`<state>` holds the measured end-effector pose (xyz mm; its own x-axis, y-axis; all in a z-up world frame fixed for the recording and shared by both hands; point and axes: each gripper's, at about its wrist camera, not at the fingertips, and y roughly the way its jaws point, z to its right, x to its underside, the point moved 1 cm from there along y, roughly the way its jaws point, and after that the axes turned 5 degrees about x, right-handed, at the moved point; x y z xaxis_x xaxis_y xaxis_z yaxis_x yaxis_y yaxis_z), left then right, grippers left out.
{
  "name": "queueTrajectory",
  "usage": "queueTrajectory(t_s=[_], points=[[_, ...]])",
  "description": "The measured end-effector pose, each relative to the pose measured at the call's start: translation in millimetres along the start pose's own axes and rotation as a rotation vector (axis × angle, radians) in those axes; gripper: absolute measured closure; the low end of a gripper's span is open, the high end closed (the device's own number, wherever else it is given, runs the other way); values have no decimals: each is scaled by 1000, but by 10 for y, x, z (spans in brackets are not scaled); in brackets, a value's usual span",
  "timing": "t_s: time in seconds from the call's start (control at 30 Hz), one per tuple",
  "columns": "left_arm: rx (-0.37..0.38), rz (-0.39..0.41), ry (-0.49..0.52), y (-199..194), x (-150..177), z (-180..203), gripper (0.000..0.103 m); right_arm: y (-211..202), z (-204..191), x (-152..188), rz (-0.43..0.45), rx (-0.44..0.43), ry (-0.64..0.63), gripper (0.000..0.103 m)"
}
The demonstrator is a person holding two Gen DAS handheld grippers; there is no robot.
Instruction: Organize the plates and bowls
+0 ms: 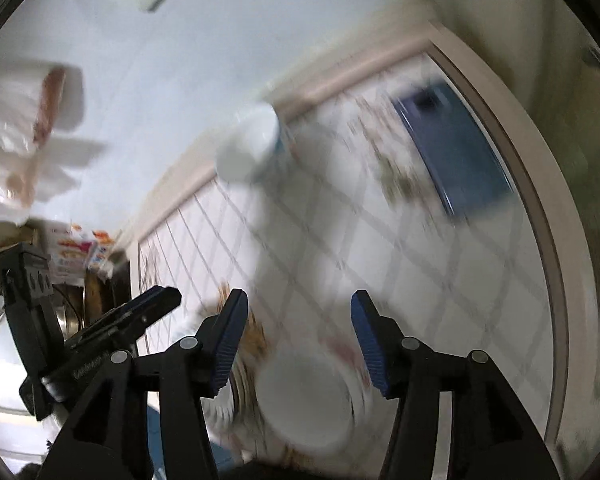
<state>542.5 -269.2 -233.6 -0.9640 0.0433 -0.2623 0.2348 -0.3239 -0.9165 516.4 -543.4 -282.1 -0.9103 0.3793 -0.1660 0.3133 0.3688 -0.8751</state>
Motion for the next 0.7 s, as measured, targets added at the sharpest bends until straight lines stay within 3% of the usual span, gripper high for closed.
queueTrajectory(t_s=[0.13, 0.23, 0.4, 0.43, 0.47, 0.5, 0.53, 0.7], points=[[-19, -26, -63, 441, -503, -197, 52, 479, -124, -596, -11, -7, -2, 46], [-10, -67, -93, 725, -671, -309, 52, 836, -194, -937, -39, 0, 1, 46], [0, -120, -107, 1124, -835, -393, 53, 1277, -202, -1222, -94, 6, 28, 47], [0, -126, -109, 1174, -850, -377, 61, 1333, -193, -1254, -99, 4, 30, 51], [-3, -133, -103, 1226, -856, -372, 83, 1368, -186, -1274, -97, 8, 31, 57], [-6, -141, -94, 1261, -856, -360, 92, 1404, -167, -1301, -94, 15, 28, 72], [-5, -143, -91, 1274, -854, -344, 95, 1430, -163, -1315, -92, 16, 22, 82], [-41, -113, -56, 1247, -823, -242, 96, 1454, -277, -1327, -73, 44, -26, 91]])
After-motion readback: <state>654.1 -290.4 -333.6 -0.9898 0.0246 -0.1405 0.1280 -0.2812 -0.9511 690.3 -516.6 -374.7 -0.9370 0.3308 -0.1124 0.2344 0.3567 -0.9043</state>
